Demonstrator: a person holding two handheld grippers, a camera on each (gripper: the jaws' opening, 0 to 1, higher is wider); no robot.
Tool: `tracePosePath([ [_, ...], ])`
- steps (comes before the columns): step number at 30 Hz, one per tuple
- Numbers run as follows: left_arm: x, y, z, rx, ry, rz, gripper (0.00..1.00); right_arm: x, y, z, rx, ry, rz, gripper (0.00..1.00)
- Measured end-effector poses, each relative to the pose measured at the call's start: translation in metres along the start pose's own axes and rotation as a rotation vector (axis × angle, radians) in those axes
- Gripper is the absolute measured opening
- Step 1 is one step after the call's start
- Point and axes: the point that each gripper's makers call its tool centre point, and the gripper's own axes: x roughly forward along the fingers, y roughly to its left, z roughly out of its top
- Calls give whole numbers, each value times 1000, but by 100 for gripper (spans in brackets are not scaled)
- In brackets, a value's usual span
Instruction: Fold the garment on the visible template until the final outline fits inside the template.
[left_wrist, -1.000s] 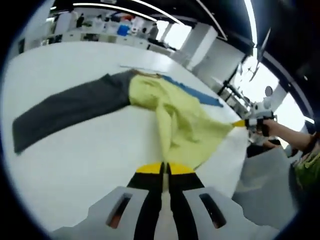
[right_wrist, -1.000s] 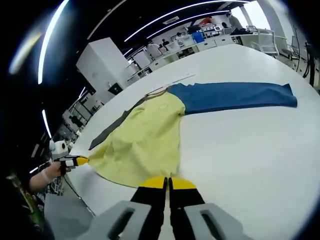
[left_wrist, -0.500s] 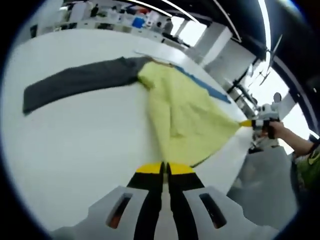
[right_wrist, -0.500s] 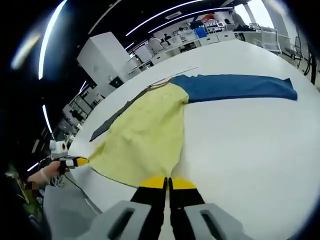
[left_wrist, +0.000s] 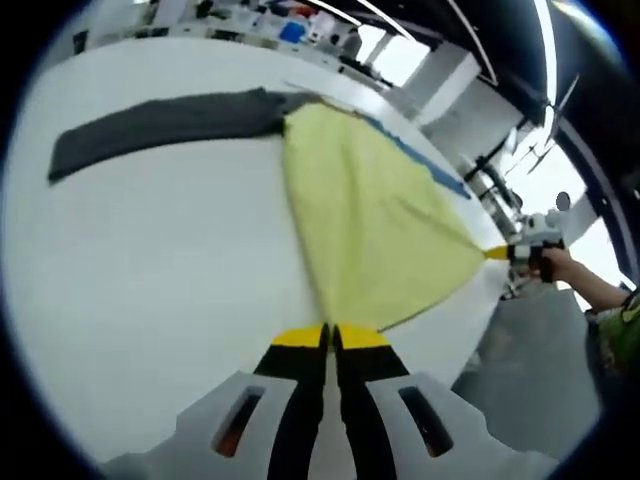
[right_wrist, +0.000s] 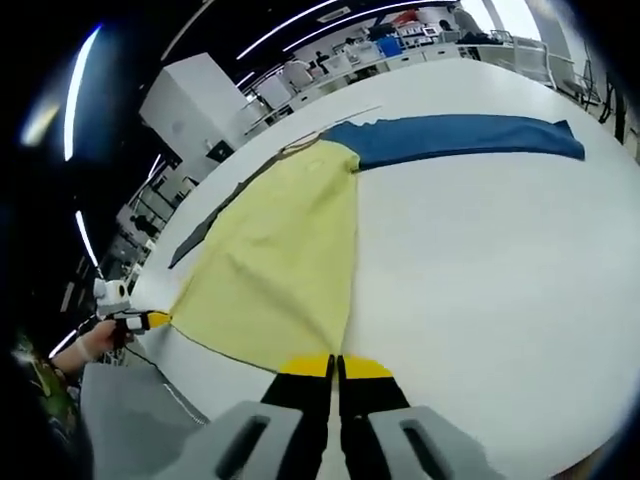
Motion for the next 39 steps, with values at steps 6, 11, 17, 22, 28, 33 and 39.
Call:
tracePosePath([
  [6, -2, -3, -4, 22, 24, -10, 0, -3, -3, -1, 5, 3, -14, 0],
  [11, -2, -5, -9, 19, 31, -18, 0, -5, -8, -2, 12, 6, -23, 0],
  [17, -3, -9, -13, 20, 41, -21, 0, -6, -9, -8, 13, 21, -31, 0],
  [22, -3, -11, -15, 21, 48, -20, 0, -6, -11, -8, 13, 22, -40, 0],
  [28, -4, -12, -17, 21, 55, -25, 0, -7, -13, -9, 9, 31, -54, 0],
  [33, -5, -10, -19, 11, 50, -24, 0, -5, -14, -9, -1, 41, -65, 0],
  [39, -4, -11, -19, 2, 48, -26, 0, -5, -15, -10, -12, 50, -65, 0],
])
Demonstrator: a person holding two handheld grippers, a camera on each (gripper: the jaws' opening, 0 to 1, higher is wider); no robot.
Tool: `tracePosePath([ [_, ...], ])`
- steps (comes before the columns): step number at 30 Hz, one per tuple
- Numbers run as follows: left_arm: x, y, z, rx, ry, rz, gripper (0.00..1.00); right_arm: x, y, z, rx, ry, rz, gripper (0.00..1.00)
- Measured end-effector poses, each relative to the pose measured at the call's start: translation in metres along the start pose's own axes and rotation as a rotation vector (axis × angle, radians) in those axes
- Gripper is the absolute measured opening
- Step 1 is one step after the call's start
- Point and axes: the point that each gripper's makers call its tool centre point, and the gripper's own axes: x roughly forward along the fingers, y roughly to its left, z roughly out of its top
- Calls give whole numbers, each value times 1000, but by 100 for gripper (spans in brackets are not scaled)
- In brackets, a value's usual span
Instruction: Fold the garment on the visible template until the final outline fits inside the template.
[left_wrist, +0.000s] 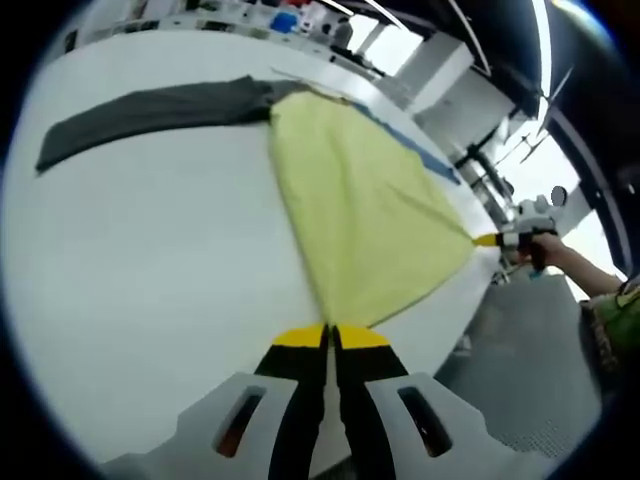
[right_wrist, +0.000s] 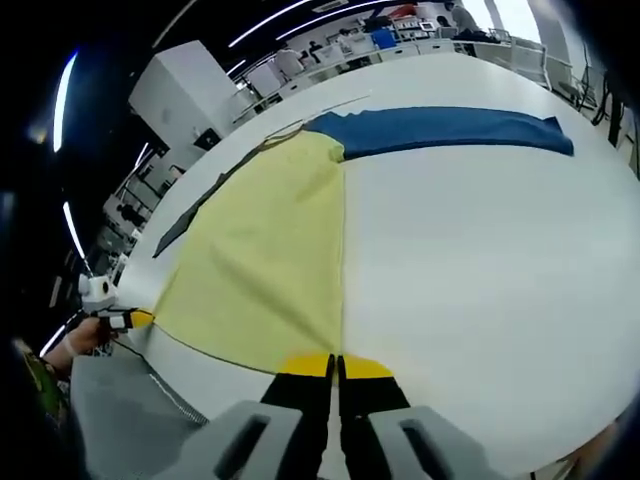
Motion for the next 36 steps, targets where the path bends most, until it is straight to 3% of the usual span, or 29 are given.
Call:
tracePosePath([
  [11, 0, -2, 0, 6, -3, -3, 0, 0, 0, 0, -6, -1, 3, 0],
  [13, 0, -4, 0, 71, -11, -11, 0, 0, 1, 0, -20, 0, 10, 0],
  [17, -1, -5, -1, 75, -13, -24, 3, 0, 2, 0, -31, -3, 27, 1],
  [21, -2, -9, 4, 66, -47, -35, 15, -1, 13, 4, -35, -38, 70, 17],
  [23, -2, -5, 7, 113, -71, -25, 20, -3, 14, 6, -42, -56, 67, 26],
  [25, -5, -5, 10, 112, -84, -21, 27, -6, 22, 11, -93, -98, 74, 31],
  [30, -12, -2, 23, 186, -136, -3, 51, -9, 17, 19, -120, -141, 54, 62],
  [34, -18, -1, 36, 231, -181, -3, 64, -10, 12, 22, -143, -154, 36, 70],
  [36, -20, -2, 41, 252, -193, -3, 69, -12, 10, 25, -159, -171, 21, 79],
])
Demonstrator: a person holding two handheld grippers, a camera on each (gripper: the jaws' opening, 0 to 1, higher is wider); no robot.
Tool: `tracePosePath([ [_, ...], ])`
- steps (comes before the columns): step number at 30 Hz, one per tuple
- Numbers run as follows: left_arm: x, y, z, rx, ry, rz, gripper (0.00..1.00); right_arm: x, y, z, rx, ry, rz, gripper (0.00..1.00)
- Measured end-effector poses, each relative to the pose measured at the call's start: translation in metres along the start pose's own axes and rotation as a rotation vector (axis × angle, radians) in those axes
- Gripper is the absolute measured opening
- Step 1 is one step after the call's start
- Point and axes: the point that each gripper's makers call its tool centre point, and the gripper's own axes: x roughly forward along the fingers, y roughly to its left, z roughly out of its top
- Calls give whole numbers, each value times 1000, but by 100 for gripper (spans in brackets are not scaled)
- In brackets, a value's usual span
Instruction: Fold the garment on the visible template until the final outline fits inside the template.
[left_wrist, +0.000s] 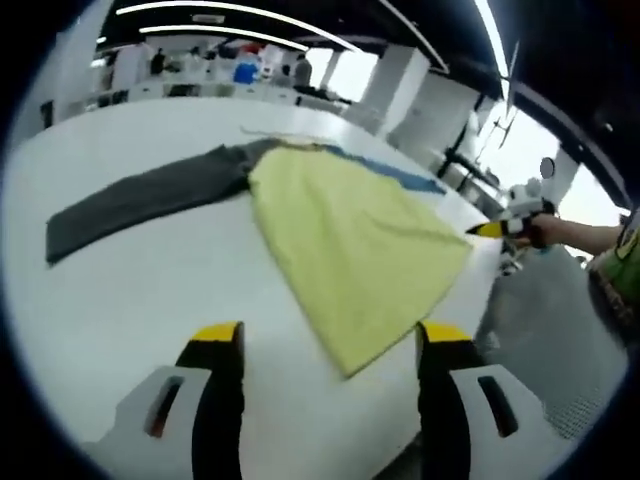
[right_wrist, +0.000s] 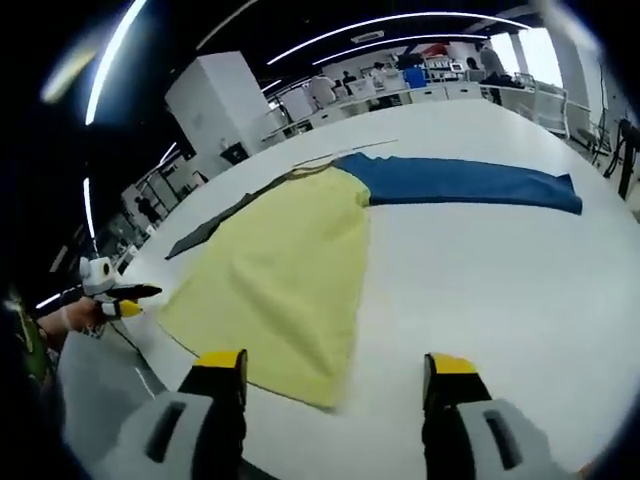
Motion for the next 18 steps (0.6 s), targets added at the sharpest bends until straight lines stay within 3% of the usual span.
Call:
tracePosePath([
  [3, -2, 0, 9, 37, -8, 0, 75, -1, -4, 3, -15, -14, -17, 88],
  [12, -7, 7, 28, 58, -42, 24, 74, -6, -26, 13, -23, -28, -36, 84],
  [18, -14, 9, 34, 72, -51, 32, 74, -8, -44, 32, -41, -45, -61, 81],
])
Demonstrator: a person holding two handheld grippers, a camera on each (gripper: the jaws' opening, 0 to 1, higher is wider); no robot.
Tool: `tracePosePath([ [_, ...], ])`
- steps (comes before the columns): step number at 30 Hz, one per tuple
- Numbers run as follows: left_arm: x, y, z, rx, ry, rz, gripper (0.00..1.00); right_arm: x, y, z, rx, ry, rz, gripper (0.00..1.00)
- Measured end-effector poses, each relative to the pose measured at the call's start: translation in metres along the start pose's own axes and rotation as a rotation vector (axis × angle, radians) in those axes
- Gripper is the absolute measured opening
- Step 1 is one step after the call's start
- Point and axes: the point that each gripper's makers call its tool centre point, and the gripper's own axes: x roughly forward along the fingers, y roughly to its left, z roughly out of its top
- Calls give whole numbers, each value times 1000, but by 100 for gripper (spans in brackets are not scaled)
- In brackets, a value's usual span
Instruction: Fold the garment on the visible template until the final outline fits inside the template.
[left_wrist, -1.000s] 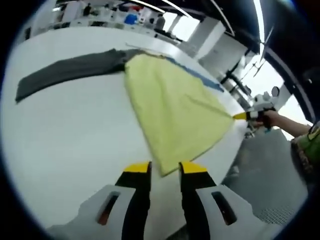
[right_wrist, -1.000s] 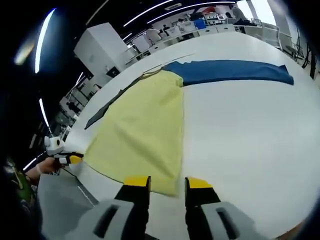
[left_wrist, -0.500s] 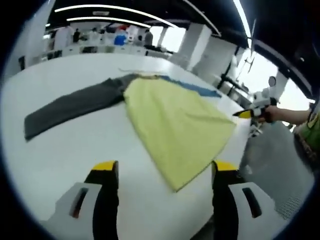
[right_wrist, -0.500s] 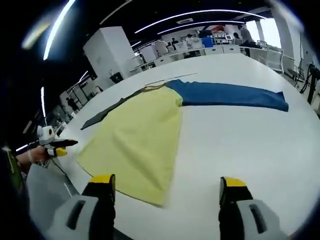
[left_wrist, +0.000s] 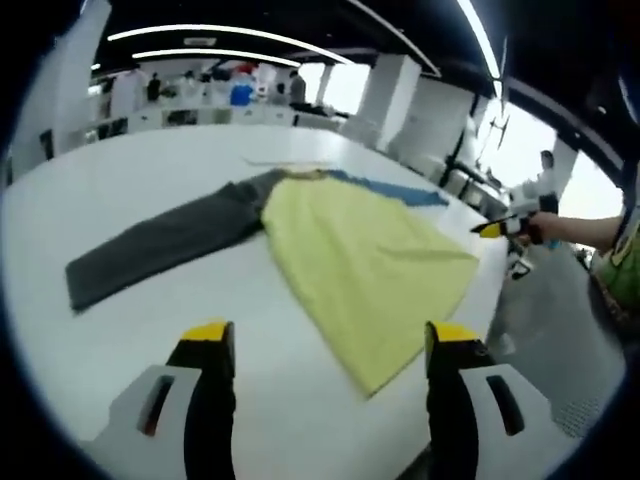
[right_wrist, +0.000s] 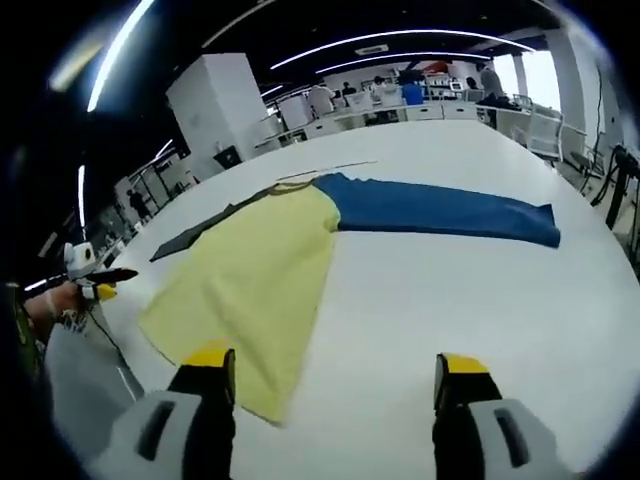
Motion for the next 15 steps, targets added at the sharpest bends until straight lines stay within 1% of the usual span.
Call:
tracePosePath([
  [4, -4, 6, 6, -15, -30, 12, 74, 0, -19, 18, -6, -22, -28, 78],
  [6, -5, 6, 8, -21, -37, 16, 73, 0, -34, 21, 0, -9, -51, 76],
  [7, -5, 6, 9, -21, -45, 20, 73, -1, -35, 23, 0, -15, -58, 76],
  [8, -6, 7, 9, -26, -45, 24, 73, -3, -38, 26, -3, -28, -67, 75],
  [10, -8, 10, 9, -28, -49, 35, 73, -6, -51, 37, 12, -56, -87, 74],
  [11, -10, 11, 10, -30, -52, 36, 73, -7, -62, 43, 26, -63, -94, 73],
  [12, -10, 11, 10, -32, -54, 39, 72, -8, -67, 46, 31, -68, -99, 73],
  [15, -13, 15, 6, -28, -56, 52, 71, -11, -86, 58, 23, -79, -136, 71],
])
